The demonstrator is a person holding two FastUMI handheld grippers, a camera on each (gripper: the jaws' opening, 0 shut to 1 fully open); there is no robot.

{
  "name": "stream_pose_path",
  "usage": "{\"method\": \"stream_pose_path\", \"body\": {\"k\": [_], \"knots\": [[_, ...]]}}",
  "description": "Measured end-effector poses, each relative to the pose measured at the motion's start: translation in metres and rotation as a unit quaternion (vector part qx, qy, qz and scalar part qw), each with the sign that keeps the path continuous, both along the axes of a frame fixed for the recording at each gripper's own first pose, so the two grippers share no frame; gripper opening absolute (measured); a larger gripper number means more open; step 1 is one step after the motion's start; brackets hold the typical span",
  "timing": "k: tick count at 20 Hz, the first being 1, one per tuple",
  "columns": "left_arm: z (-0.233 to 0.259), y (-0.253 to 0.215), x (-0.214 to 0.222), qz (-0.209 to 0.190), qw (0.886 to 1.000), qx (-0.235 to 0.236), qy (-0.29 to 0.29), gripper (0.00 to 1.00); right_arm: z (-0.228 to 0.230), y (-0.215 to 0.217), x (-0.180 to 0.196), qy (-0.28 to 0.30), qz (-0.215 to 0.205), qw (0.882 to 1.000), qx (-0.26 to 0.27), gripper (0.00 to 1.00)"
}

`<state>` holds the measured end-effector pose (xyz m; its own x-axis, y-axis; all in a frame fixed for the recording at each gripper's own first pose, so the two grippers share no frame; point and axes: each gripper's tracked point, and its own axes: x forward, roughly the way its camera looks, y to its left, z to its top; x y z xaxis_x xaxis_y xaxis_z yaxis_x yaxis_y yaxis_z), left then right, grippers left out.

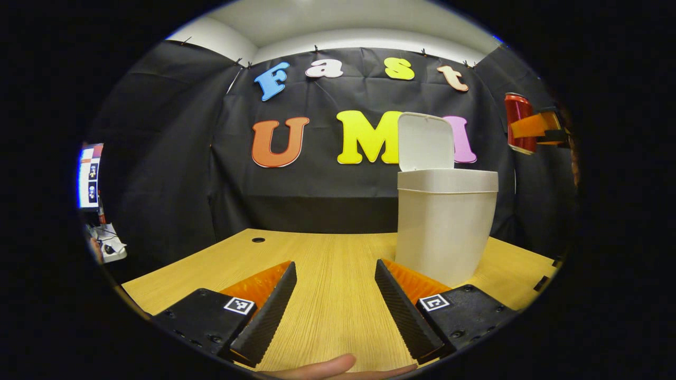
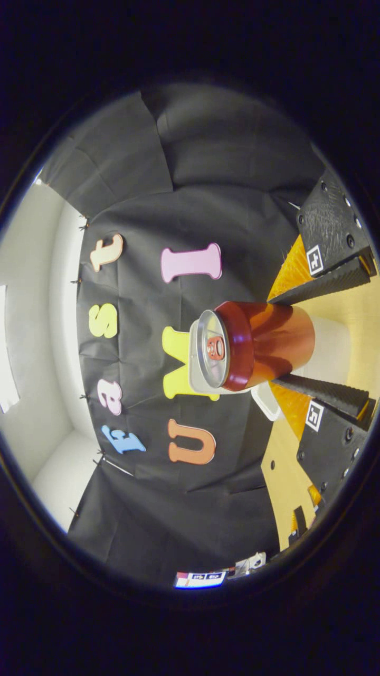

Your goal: Press the lid of the desktop garbage bin to open it, pick up the crumpled paper on the desktop and throw it into the bin, then pick up the pop can on the desktop and drop it into the bin, and finally close the garbage bin lid.

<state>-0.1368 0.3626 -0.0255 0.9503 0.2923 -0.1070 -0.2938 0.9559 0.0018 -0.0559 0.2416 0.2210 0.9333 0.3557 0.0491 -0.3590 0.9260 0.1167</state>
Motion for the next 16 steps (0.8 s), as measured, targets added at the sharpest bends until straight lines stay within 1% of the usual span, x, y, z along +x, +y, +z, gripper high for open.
{"method": "stream_pose_path", "body": {"k": [4, 7, 8, 10, 11, 12, 13, 14, 15, 16], "knots": [[-0.009, 0.012, -0.004, 0.006, 1.0, -0.012, 0.001, 0.97, 0.041, -0.008, 0.046, 0.012, -0.027, 0.999, 0.013, 0.71], [-0.018, 0.015, -0.01, 0.008, 1.0, -0.023, 0.018, 0.97, 0.064, -0.007, 0.078, -0.001, -0.04, 0.999, 0.008, 0.7], [-0.02, 0.016, -0.012, 0.008, 0.999, -0.027, 0.025, 0.98, 0.066, -0.001, 0.088, -0.003, -0.037, 0.999, 0.007, 0.71], [-0.024, 0.017, -0.012, 0.008, 0.999, -0.032, 0.032, 0.98, 0.061, 0.009, 0.107, 0.006, -0.036, 0.999, 0.006, 0.72], [-0.026, 0.019, -0.012, 0.008, 0.999, -0.031, 0.032, 0.98, 0.056, 0.018, 0.115, 0.014, -0.029, 0.999, 0.006, 0.71], [-0.028, 0.02, -0.012, 0.01, 0.999, -0.029, 0.034, 0.98, 0.05, 0.025, 0.124, 0.026, -0.022, 0.999, 0.007, 0.71], [-0.03, 0.021, -0.012, 0.011, 0.999, -0.028, 0.038, 0.98, 0.043, 0.032, 0.132, 0.04, -0.016, 0.999, 0.011, 0.74], [-0.033, 0.021, -0.012, 0.011, 0.999, -0.028, 0.041, 0.98, 0.036, 0.038, 0.139, 0.054, -0.01, 0.998, 0.016, 0.73], [-0.035, 0.021, -0.013, 0.009, 0.999, -0.027, 0.045, 0.98, 0.031, 0.045, 0.144, 0.066, -0.002, 0.998, 0.022, 0.73], [-0.036, 0.021, -0.013, 0.008, 0.999, -0.023, 0.048, 0.98, 0.029, 0.056, 0.145, 0.075, 0.016, 0.997, 0.029, 0.73]]}}
